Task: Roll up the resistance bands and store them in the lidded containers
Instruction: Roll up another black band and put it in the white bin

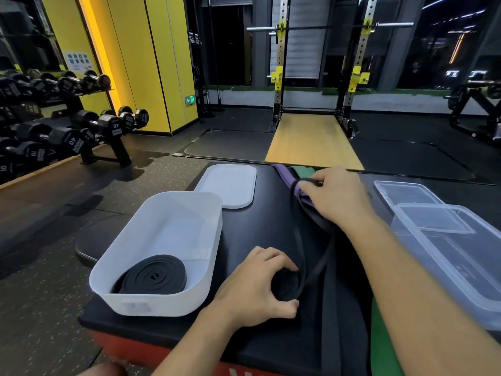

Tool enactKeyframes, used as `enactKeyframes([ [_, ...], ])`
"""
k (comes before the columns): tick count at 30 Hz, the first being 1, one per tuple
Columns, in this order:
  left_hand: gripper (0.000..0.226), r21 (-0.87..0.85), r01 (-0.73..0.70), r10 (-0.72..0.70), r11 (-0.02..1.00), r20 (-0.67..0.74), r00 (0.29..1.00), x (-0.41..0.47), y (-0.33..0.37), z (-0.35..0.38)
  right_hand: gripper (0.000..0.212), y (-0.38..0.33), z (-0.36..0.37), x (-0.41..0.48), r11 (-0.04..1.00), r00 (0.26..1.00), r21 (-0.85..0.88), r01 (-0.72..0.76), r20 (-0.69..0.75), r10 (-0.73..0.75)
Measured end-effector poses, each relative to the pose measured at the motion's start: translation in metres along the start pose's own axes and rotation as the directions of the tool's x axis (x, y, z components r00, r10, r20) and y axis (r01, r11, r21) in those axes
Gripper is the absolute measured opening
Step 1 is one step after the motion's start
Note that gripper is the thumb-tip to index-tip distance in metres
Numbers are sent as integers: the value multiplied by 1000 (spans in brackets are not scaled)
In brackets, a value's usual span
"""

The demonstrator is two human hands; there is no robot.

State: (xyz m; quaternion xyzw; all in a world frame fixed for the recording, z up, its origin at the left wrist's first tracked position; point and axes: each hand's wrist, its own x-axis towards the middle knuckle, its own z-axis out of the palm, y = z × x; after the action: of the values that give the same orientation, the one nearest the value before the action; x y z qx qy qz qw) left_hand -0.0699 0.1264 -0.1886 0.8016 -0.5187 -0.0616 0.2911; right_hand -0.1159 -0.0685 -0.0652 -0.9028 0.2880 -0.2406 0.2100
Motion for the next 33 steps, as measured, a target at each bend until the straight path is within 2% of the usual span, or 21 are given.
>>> enactKeyframes([
  [2, 55, -5, -1, 1, 1000, 1, 1000, 0, 0, 0, 21, 10, 14, 1, 996, 997, 70, -59, 53, 55],
  [4, 55, -8, -4, 4, 1000, 1, 1000, 0, 1, 1, 22, 22, 32, 1, 977, 995, 194, -82, 78, 68],
  [6, 55, -5, -2, 2, 1000, 2, 1000, 0, 1, 1, 25, 32, 44, -1, 966, 994, 242, -89, 87, 70],
  [10, 53, -5, -7, 7, 1000, -2, 1000, 0, 0, 0, 26, 47, 48, -5, 987, 1000, 162, 3, 6, -3],
  [13, 53, -9, -7, 7, 1000, -2, 1000, 1, 0, 1, 13, 51, 26, -8, 992, 995, 95, -81, -56, 87],
  [15, 54, -6, -5, 5, 1000, -5, 1000, 1, -1, 2, 10, 48, 9, -18, 982, 983, 64, -179, 45, 176],
  [19, 55, 7, -9, 9, 1000, 7, 1000, 1, -1, 2, 29, 30, 6, -43, 976, 931, -1, -218, 302, 208],
  [23, 56, 7, 0, 0, 1000, 10, 1000, 1, 0, 1, 30, 27, 26, -54, 966, 889, -161, -201, 384, 249],
  [26, 56, 10, 2, -2, 1000, 13, 1000, 1, -1, 1, 21, 29, 42, -59, 973, 916, -185, -137, 349, 195],
  [28, 55, 13, -2, 2, 1000, 14, 1000, 2, -1, 1, 17, 28, 48, -61, 988, 939, -133, -74, 326, 114],
  [30, 54, 17, -4, 4, 1000, 16, 1000, 2, 0, 1, 22, 29, 52, -62, 998, 938, -57, -21, 343, 39],
  [33, 54, 14, 0, 0, 1000, 15, 1000, 1, -1, 1, 21, 33, 56, -65, 999, 943, 28, -30, 332, 19],
])
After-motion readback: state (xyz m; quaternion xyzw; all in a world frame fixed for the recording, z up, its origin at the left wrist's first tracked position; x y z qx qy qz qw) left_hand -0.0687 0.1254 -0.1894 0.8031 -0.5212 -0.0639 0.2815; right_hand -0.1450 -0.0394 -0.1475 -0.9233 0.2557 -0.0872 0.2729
